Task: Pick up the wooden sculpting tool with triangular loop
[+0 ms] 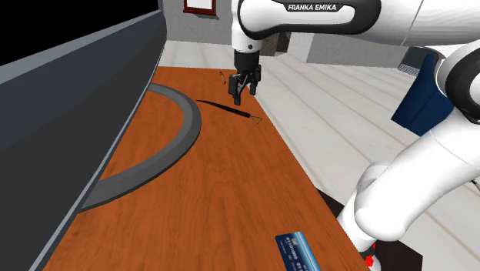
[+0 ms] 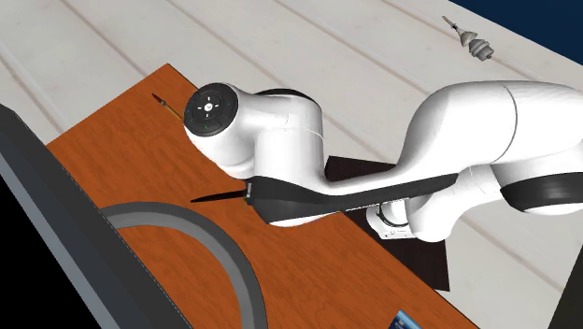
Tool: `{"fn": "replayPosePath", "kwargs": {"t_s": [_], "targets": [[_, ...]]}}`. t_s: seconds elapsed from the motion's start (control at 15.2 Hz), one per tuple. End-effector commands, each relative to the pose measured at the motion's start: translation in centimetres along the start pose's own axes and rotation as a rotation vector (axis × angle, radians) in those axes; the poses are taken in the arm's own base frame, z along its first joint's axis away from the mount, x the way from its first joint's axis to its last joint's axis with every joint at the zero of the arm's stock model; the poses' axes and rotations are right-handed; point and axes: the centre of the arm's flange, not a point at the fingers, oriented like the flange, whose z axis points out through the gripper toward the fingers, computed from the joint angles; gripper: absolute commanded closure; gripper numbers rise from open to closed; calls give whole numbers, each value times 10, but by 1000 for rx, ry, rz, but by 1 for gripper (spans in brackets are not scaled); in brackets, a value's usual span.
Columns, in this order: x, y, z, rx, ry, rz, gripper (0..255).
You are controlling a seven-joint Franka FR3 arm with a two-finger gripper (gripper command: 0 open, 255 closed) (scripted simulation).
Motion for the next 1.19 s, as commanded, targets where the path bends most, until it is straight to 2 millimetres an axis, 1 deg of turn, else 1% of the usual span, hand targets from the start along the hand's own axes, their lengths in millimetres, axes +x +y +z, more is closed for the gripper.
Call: {"fn": "replayPosePath", "kwargs": {"t_s": [0.0,0.2,0.66,0.73,0.86,0.92,1.12], "targets": [[26,-15,-1,-15,-12,-55,0],[61,-39,-3,-37,-29,-135,0],[62,-43,34,-37,-29,-135,0],[62,-44,37,-37,-29,-135,0],[62,-44,37,-37,-29,-135,0],[62,-44,37,-37,-29,-135,255],[61,-46,36,-37,-29,-135,255]]}}
